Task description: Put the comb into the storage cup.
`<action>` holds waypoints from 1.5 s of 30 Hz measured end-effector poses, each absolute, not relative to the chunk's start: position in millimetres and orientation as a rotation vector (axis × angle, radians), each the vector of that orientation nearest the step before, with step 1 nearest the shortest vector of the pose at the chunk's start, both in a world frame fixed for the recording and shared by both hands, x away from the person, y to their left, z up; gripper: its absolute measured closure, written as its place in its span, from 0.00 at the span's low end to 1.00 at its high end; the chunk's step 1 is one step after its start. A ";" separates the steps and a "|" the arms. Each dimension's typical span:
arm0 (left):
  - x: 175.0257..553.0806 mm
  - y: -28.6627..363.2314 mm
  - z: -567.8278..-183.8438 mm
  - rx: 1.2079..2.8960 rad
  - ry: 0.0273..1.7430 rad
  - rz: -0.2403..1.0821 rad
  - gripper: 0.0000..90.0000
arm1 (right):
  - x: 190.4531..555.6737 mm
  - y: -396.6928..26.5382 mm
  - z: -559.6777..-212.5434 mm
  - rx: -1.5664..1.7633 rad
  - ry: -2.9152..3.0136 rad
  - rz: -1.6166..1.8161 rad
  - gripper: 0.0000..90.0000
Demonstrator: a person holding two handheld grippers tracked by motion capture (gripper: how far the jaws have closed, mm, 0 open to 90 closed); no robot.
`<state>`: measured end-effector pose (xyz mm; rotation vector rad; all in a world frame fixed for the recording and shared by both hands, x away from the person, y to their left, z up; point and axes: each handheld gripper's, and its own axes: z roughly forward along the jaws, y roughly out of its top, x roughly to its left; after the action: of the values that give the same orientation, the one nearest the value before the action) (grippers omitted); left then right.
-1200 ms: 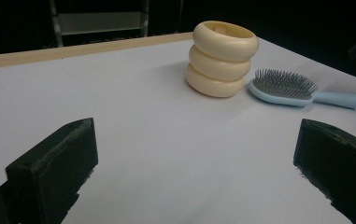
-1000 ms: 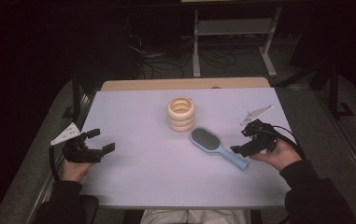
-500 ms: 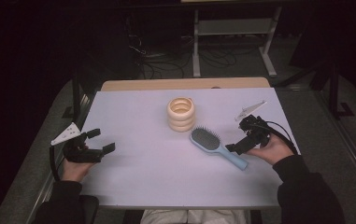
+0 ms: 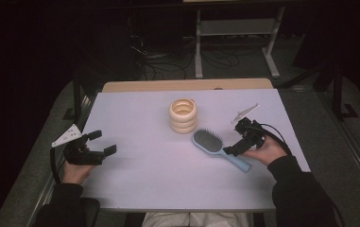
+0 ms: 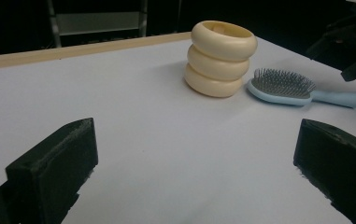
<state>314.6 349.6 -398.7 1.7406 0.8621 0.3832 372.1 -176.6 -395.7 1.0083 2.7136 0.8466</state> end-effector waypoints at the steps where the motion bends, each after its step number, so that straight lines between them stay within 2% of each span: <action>1: 314.7 349.7 -398.7 1.742 0.861 0.383 0.00 | 372.6 -175.6 -397.7 1.009 2.721 0.840 0.00; 14: 314.7 349.5 -398.6 1.743 0.857 0.383 0.00 | 372.5 -161.6 -421.0 0.990 2.791 0.730 0.00; 21: 314.7 349.4 -398.5 1.744 0.855 0.383 0.00 | 370.3 -160.7 -424.6 0.977 2.795 0.729 0.22; 26: 314.8 349.2 -398.7 1.743 0.854 0.381 0.00 | 368.3 -160.6 -425.8 0.951 2.814 0.747 0.45; 31: 314.5 349.3 -398.6 1.741 0.853 0.381 0.00 | 367.4 -155.7 -429.7 0.927 2.850 0.716 0.56; 33: 314.7 349.3 -398.6 1.742 0.852 0.380 0.00 | 366.9 -154.4 -429.4 0.923 2.840 0.703 0.66; 37: 314.6 349.1 -398.6 1.743 0.851 0.381 0.00 | 366.3 -154.0 -428.8 0.925 2.823 0.675 0.75; 45: 314.5 349.2 -398.5 1.741 0.851 0.380 0.00 | 366.9 -155.5 -428.5 0.934 2.826 0.682 0.76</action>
<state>314.5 349.2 -398.5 1.7413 0.8509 0.3803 366.9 -155.5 -428.5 0.9335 2.8264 0.6818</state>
